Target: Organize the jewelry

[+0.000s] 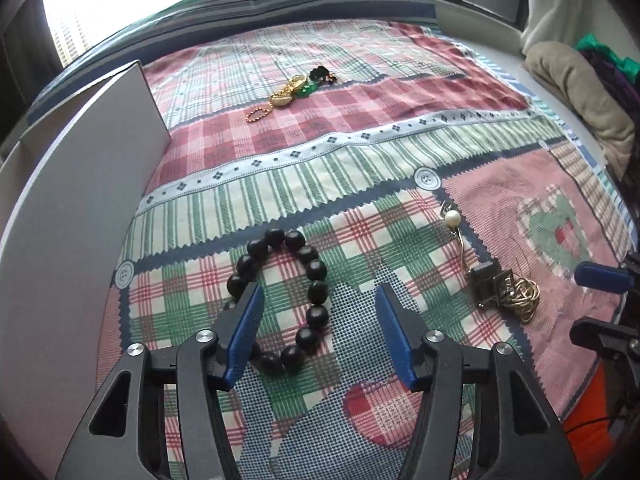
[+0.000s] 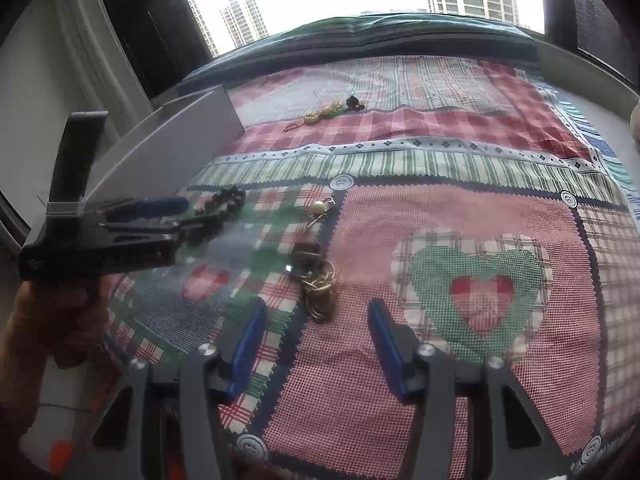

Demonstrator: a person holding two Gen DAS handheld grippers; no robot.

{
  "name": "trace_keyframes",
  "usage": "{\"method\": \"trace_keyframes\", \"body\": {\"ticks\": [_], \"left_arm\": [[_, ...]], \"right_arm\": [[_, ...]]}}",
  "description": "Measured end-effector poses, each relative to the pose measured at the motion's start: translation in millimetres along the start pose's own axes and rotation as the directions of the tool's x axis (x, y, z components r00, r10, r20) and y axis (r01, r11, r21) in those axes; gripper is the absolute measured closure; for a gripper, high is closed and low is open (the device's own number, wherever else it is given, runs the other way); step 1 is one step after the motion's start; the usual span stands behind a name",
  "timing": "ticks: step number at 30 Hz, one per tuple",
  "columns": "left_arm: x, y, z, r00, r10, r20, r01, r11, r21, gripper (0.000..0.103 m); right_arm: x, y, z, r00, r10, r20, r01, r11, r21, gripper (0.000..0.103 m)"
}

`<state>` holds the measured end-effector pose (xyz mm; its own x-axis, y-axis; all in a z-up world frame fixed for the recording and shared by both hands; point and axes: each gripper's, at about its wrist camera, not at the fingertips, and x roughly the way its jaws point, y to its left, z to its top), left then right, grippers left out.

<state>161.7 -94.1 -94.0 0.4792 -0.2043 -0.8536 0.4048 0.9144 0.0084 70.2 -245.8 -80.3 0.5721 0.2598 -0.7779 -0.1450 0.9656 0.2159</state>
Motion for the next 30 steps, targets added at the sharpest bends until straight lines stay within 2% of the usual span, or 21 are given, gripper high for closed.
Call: {"method": "trace_keyframes", "body": {"ticks": [1,3,6,10,11,12,13,16,21,24,26,30], "left_arm": [[6.7,-1.3,1.3,1.000,-0.002,-0.016,0.002,1.000,0.005,0.056],[10.2,-1.7,3.1,1.000,-0.004,-0.012,0.004,1.000,-0.004,0.062],[10.3,2.1,3.9,1.000,-0.008,-0.012,0.007,0.999,-0.036,0.093],[0.6,17.7,-0.5,0.998,-0.057,-0.004,0.056,0.989,-0.134,0.093],[-7.1,23.3,-1.8,0.997,-0.075,0.010,0.076,0.984,-0.160,0.093],[-15.8,28.8,-2.4,0.995,-0.097,0.025,0.100,0.977,-0.186,0.093],[-26.9,34.7,-3.0,0.991,-0.122,0.046,0.129,0.969,-0.212,0.093],[-63.6,52.9,-5.5,0.978,-0.177,0.111,0.202,0.939,-0.278,0.093],[-123.0,80.7,-16.0,0.956,-0.212,0.205,0.275,0.890,-0.363,0.093],[-162.3,97.9,-28.3,0.945,-0.202,0.257,0.294,0.867,-0.401,0.093],[-192.9,115.8,-38.7,0.941,-0.168,0.295,0.288,0.855,-0.431,0.093],[-249.6,161.4,-64.5,0.936,-0.016,0.351,0.207,0.833,-0.513,0.093]], "right_arm": [[0.5,-0.3,2.4,1.000,0.001,-0.007,-0.001,1.000,-0.017,0.049],[4.9,0.8,8.5,1.000,0.016,-0.024,-0.018,0.997,-0.074,0.049],[25.8,3.0,17.7,0.996,0.014,-0.084,-0.028,0.985,-0.169,0.049],[54.3,6.7,21.5,0.991,0.014,-0.130,-0.045,0.970,-0.240,0.051],[57.0,9.7,21.1,0.992,0.000,-0.129,-0.034,0.964,-0.263,0.072],[56.2,13.3,21.8,0.992,-0.027,-0.127,-0.010,0.958,-0.285,0.082],[52.0,14.1,23.2,0.991,-0.030,-0.127,-0.006,0.960,-0.279,0.082],[25.5,13.0,30.8,0.996,0.026,-0.091,-0.045,0.976,-0.214,0.083],[-13.0,21.2,52.5,0.996,0.077,-0.038,-0.083,0.980,-0.179,0.083],[-30.7,39.6,66.9,0.994,0.108,-0.001,-0.106,0.973,-0.207,0.083],[-40.5,57.1,79.0,0.990,0.140,0.024,-0.130,0.963,-0.237,0.083],[-54.9,104.3,106.9,0.971,0.227,0.076,-0.190,0.925,-0.329,0.083]]}}
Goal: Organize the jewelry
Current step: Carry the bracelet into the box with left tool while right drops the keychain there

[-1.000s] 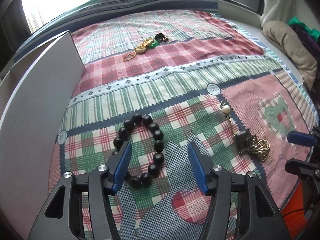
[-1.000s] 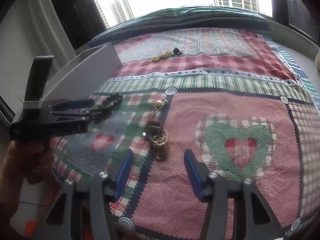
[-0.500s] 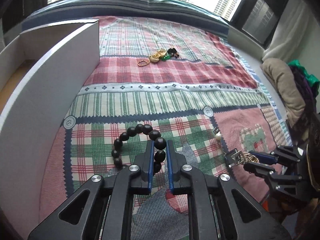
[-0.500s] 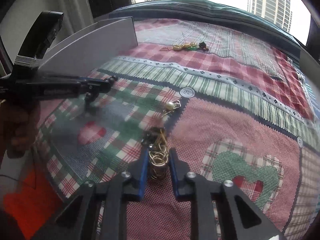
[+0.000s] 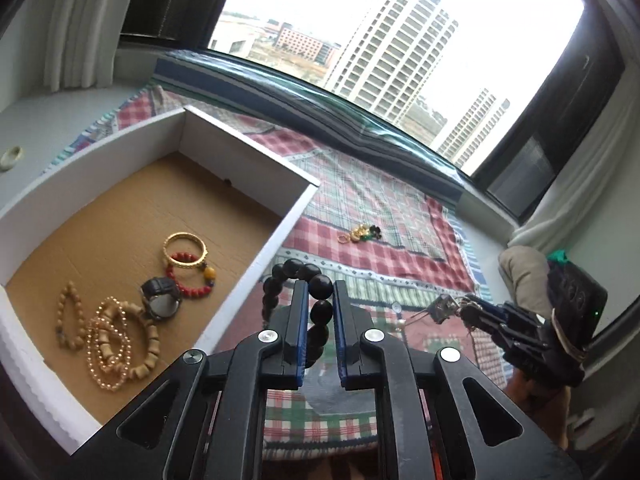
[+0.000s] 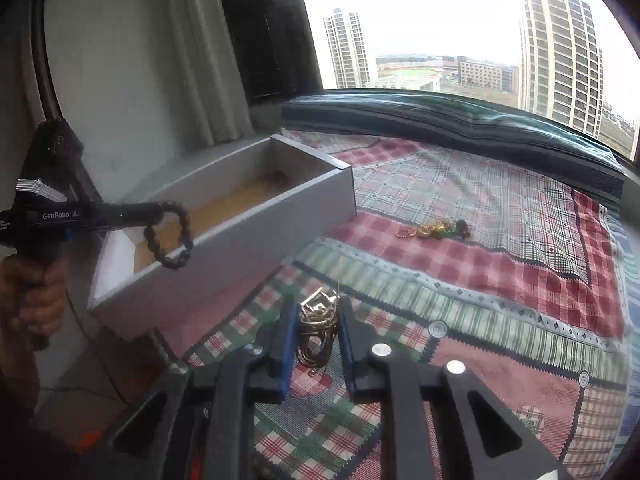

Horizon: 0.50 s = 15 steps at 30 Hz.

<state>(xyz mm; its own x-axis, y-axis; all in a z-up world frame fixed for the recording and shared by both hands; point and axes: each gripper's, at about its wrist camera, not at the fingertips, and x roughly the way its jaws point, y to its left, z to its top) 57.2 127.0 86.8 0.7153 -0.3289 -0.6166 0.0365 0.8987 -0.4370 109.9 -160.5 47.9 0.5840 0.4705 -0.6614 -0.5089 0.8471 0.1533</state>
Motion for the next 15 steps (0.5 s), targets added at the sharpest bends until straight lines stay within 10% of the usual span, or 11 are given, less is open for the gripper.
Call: {"method": "trace_keyframes", "body": {"ticks": [4,10,15], "left_arm": [[-35.4,48.5,12.8,0.981,0.175,0.082,-0.170,0.984,-0.060,0.093],[-8.9,120.5,24.9,0.946,0.324,0.006,-0.319,0.934,-0.159,0.093],[36.1,158.8,37.7,0.925,0.375,-0.069,-0.381,0.905,-0.188,0.093]], "right_arm": [[14.5,39.1,46.2,0.991,0.118,0.067,-0.113,0.991,-0.078,0.083],[85.0,90.2,108.3,0.965,0.260,0.039,-0.253,0.959,-0.127,0.083],[165.4,120.2,140.4,0.978,0.201,-0.048,-0.206,0.962,-0.179,0.083]]}}
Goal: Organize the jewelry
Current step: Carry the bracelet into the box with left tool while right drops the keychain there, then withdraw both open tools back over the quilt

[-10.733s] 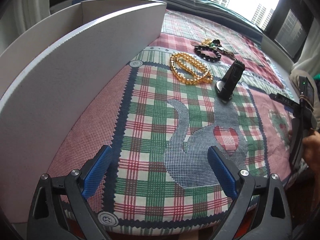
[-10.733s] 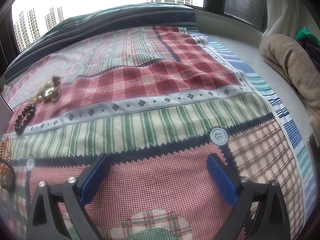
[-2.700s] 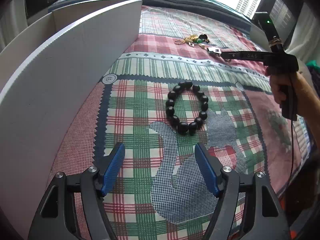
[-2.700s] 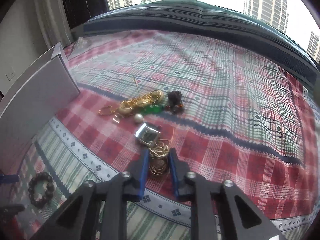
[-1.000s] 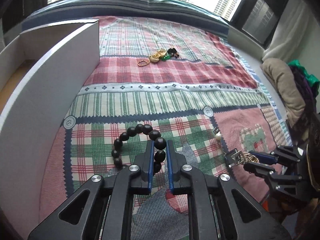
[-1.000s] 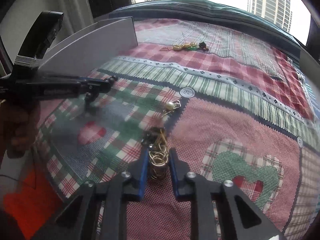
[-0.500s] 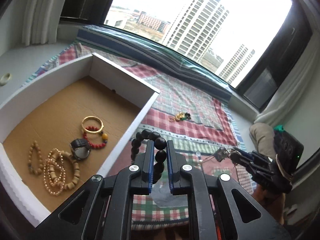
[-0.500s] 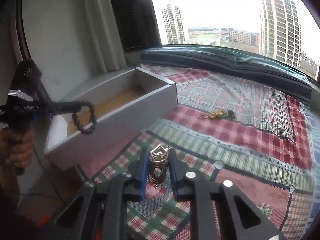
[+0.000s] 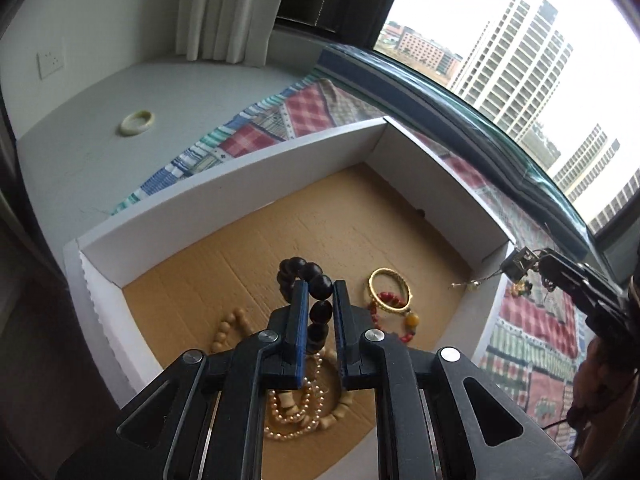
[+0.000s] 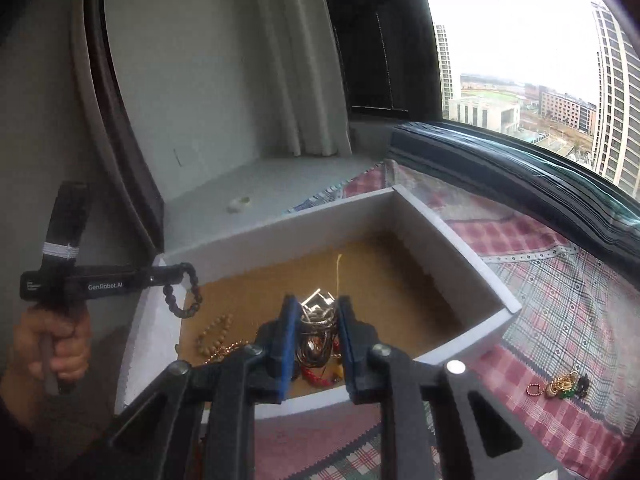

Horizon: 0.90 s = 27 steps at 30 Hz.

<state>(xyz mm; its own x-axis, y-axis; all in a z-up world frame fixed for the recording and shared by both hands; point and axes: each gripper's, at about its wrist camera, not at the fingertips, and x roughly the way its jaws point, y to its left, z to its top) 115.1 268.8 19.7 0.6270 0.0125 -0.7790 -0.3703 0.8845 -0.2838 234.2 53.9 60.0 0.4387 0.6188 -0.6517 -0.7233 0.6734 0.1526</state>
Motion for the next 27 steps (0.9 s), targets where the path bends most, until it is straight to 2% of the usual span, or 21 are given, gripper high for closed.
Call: {"method": "trace_keyframes", "body": {"ticks": [6,8,10,11,12,14,16,20,23,27], "left_arm": [[52.1,-12.1,12.7,0.997,0.059,-0.053,-0.057,0.998,0.035,0.092],[68.7,-21.3,13.0,0.993,0.083,-0.081,-0.078,0.995,0.062,0.086],[77.7,-29.0,11.1,0.991,0.103,-0.088,-0.097,0.993,0.074,0.048],[77.5,-32.1,9.2,0.991,0.108,-0.080,-0.102,0.992,0.075,0.041],[73.6,-35.2,7.4,0.992,0.107,-0.066,-0.102,0.992,0.078,0.035],[62.8,-40.8,2.2,0.994,0.094,-0.049,-0.090,0.992,0.089,0.031],[49.1,-45.6,-4.0,0.995,0.091,-0.030,-0.088,0.992,0.093,0.022],[14.4,-62.9,-26.4,0.994,0.105,0.041,-0.110,0.984,0.144,0.016],[-9.0,-83.3,-49.1,0.991,0.094,0.093,-0.110,0.978,0.175,0.010],[-28.3,-116.9,-78.9,0.989,0.071,0.130,-0.100,0.967,0.236,0.009]], "right_arm": [[79.2,-22.2,8.4,0.987,-0.088,-0.137,0.089,0.996,-0.002,0.083],[95.1,-31.9,6.2,0.981,-0.110,-0.158,0.113,0.994,0.007,0.083],[107.8,-38.8,6.0,0.974,-0.127,-0.186,0.132,0.991,0.016,0.081],[107.8,-40.4,6.7,0.971,-0.151,-0.187,0.158,0.987,0.025,0.078],[104.9,-42.3,8.0,0.970,-0.164,-0.178,0.173,0.984,0.038,0.065],[91.8,-46.0,10.0,0.976,-0.162,-0.143,0.174,0.982,0.078,0.052],[76.0,-49.6,11.3,0.981,-0.155,-0.118,0.168,0.980,0.107,0.050],[45.7,-53.1,-0.9,0.975,-0.197,-0.101,0.208,0.971,0.113,0.039],[23.8,-55.4,-27.2,0.971,-0.211,-0.110,0.226,0.964,0.138,0.039],[-7.1,-60.3,-76.4,0.964,-0.229,-0.135,0.251,0.952,0.175,0.039]]}}
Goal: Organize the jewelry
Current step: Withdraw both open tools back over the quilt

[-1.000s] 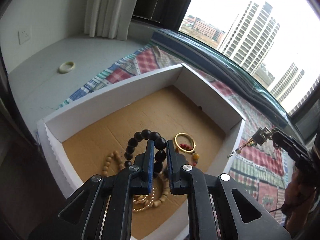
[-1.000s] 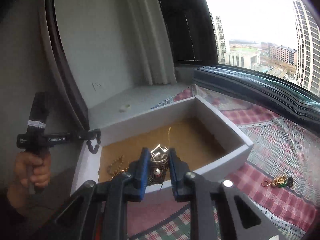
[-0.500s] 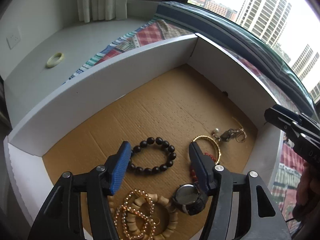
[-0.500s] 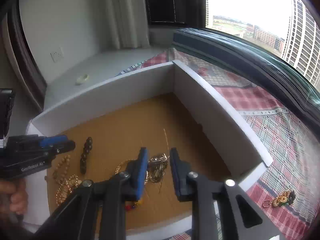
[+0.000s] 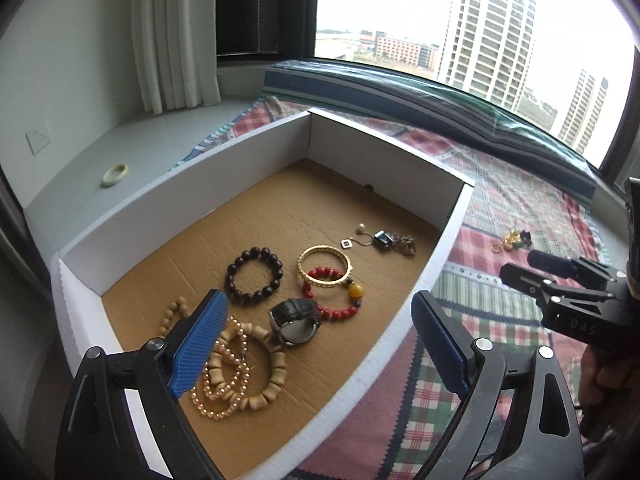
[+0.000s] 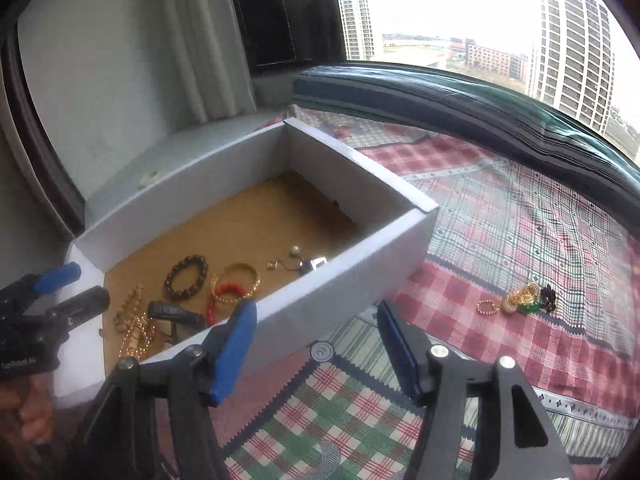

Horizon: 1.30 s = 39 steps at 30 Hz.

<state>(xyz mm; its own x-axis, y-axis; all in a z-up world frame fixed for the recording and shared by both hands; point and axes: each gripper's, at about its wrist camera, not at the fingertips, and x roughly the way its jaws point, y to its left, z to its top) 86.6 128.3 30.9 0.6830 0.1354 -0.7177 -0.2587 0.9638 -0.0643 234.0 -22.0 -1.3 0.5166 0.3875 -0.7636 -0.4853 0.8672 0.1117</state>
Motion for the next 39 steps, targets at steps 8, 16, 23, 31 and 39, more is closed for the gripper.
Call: {"method": "trace_keyframes", "body": {"ticks": [8,16,23,31,39], "left_arm": [[-16.8,-69.6,-19.1,0.999,-0.028,0.035,0.023,0.992,0.125,0.007],[-11.1,-116.4,-32.4,0.997,-0.073,0.000,0.072,0.982,0.173,0.007],[15.6,-136.5,-61.5,0.985,-0.128,-0.114,0.148,0.971,0.187,0.007],[55.9,-151.9,-94.0,0.968,-0.107,-0.226,0.161,0.959,0.235,0.007],[79.5,-162.4,-86.1,0.971,-0.108,-0.211,0.162,0.953,0.256,0.007]], "right_arm": [[-57.0,-49.6,-77.9,0.985,-0.173,0.017,0.173,0.985,0.025,0.039],[-105.3,-86.7,-122.2,0.963,-0.267,0.037,0.262,0.959,0.108,0.039],[-129.9,-109.2,-157.1,0.942,-0.333,0.042,0.317,0.924,0.214,0.039],[-116.2,-135.0,-196.9,0.955,-0.294,-0.039,0.290,0.897,0.334,0.039],[-94.6,-154.4,-193.6,0.985,-0.169,-0.046,0.173,0.905,0.389,0.039]]}}
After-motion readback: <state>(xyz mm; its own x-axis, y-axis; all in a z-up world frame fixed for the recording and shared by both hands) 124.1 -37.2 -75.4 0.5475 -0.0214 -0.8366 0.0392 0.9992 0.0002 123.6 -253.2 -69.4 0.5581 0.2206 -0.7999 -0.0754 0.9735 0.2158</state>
